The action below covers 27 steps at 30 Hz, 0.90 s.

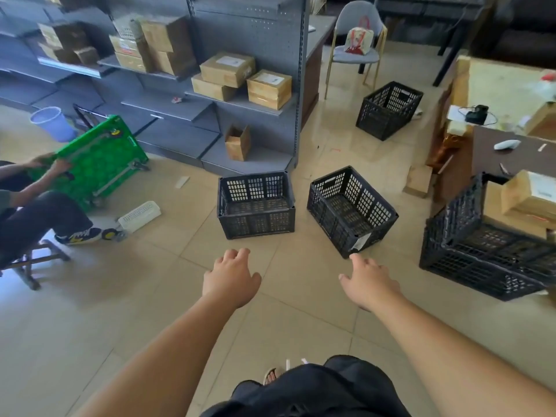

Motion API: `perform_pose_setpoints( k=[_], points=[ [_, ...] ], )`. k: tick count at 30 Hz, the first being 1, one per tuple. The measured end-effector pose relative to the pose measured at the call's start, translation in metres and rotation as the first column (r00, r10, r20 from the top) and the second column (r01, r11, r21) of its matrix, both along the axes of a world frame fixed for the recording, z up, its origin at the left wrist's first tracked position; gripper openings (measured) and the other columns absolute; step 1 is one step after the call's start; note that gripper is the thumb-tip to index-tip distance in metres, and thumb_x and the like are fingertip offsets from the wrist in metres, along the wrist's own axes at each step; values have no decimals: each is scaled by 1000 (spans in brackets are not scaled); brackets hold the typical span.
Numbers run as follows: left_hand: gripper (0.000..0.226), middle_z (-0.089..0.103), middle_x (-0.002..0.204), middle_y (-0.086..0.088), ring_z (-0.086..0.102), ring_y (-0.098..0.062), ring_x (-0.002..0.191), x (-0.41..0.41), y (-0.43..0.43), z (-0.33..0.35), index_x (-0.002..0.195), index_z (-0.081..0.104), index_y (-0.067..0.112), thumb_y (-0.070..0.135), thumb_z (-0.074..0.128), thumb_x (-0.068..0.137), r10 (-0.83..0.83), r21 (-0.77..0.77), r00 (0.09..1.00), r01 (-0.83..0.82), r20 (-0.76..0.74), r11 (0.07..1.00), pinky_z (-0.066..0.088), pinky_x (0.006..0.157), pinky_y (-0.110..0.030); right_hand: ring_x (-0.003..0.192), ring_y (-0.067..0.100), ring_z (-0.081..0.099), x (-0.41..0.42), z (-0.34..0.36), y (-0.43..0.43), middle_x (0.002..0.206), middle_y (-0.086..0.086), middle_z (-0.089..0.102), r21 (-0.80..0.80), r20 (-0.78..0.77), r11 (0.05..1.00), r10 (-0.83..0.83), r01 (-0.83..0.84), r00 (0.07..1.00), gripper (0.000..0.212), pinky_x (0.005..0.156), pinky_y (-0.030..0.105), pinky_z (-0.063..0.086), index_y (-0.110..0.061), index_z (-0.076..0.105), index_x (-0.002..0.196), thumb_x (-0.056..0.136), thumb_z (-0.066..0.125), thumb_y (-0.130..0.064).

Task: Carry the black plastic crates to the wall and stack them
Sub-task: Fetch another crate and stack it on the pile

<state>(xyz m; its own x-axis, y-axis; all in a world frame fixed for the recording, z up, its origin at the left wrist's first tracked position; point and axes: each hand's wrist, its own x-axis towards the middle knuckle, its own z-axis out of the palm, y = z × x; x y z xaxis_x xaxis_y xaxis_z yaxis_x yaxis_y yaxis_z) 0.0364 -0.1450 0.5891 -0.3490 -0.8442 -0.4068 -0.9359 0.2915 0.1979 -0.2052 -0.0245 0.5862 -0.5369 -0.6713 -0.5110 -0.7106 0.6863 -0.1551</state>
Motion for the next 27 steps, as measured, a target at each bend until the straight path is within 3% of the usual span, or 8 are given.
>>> perform_pose_setpoints(
  k=[7,16,27],
  points=[
    [63,36,154,1,40,-26,137,-45,-108,-21,154,29,28,46,47,96,-2,45,999,0,42,999,42,103,-47,131,31,42,-53,-22,-109,149,6,41,29,27,999,-47,46,999,55,100,47,43,-26,31,148,99,40,-49],
    [62,39,152,-1,39,-27,138,-117,-246,-21,152,31,28,46,47,95,143,6,988,-143,58,990,42,102,-48,137,35,36,-136,-34,-287,155,11,33,31,73,996,75,-78,994,62,107,51,40,-23,24,155,101,42,-47],
    [58,42,151,-2,43,-28,135,-126,-398,-41,149,35,28,45,47,95,291,55,956,-292,24,955,43,104,-47,137,34,38,-150,-53,-463,155,10,35,105,98,980,161,-171,982,62,107,53,41,-25,25,154,100,43,-49]
  ],
)
